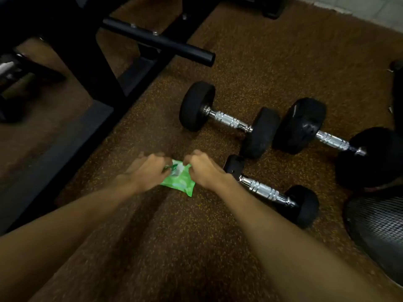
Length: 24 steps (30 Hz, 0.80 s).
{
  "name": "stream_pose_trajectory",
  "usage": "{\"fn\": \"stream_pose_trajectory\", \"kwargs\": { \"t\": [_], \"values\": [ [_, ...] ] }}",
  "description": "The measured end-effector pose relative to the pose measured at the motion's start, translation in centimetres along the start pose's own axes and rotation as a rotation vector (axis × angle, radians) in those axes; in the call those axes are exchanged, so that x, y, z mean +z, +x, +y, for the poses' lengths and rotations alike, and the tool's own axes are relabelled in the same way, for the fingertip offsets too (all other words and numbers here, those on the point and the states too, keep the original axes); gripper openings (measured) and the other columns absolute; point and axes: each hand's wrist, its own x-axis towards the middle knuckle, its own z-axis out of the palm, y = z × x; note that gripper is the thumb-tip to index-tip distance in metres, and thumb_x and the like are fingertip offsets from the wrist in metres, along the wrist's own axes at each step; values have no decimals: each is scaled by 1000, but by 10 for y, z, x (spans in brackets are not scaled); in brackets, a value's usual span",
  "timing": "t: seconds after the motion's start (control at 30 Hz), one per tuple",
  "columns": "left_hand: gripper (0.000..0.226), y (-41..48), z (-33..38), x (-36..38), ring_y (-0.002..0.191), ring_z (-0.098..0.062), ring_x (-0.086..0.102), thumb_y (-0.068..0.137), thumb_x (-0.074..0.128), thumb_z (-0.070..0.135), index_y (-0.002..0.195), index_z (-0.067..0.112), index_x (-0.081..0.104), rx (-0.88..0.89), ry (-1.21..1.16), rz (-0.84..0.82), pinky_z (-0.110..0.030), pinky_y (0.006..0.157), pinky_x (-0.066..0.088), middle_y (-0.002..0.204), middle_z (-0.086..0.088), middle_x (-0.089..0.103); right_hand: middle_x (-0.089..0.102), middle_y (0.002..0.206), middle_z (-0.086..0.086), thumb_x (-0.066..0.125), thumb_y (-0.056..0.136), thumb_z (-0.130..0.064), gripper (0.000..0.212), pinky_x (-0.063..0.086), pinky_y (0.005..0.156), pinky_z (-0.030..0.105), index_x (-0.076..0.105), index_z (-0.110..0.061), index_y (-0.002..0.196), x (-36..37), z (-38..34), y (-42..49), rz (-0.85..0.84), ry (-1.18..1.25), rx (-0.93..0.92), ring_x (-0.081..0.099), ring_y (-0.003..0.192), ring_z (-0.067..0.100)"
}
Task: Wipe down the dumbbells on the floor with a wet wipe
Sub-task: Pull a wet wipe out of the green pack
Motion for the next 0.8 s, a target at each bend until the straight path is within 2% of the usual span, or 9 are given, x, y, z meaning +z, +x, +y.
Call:
{"fn": "stream_pose_trajectory", "kwargs": {
  "t": [0.17,0.4,0.5,0.67,0.73,0.8],
  "values": [
    [38,3,11,9,112,-24,56,95,41,38,129,24,51,90,75,-65,-40,93,42,127,-3,52,48,120,16,47,92,-6,35,48,91,42,59,-13,125,24,-2,4,-45,-51,38,53,108,37],
    [50,5,10,28,113,-29,55,90,50,45,131,18,43,56,122,-86,-41,88,45,131,-7,46,45,129,13,50,91,-9,40,45,97,46,52,-14,131,43,-1,-1,9,16,108,51,115,34],
    [47,8,10,36,112,-31,55,91,51,40,131,16,42,54,104,-56,-40,86,46,130,-9,46,42,134,12,52,90,-10,41,42,101,45,49,-14,131,53,1,-2,56,56,109,46,121,32],
    [22,8,-2,36,99,-37,60,94,46,27,102,9,55,-48,-224,76,-43,79,48,109,-16,61,37,141,10,53,89,-9,38,39,103,45,50,-16,127,64,1,-12,91,72,115,43,124,33],
    [20,6,-4,32,95,-37,61,90,52,23,95,4,57,-190,-442,166,-38,76,46,100,-20,64,34,144,9,51,90,-8,40,39,103,45,49,-17,129,66,2,-19,91,42,122,44,123,34],
    [23,3,-6,29,96,-33,61,86,57,21,95,0,62,-364,-623,230,-31,75,44,100,-19,65,34,145,9,50,90,-7,41,39,103,45,49,-18,130,67,4,-25,93,11,121,44,123,33]
  ]
}}
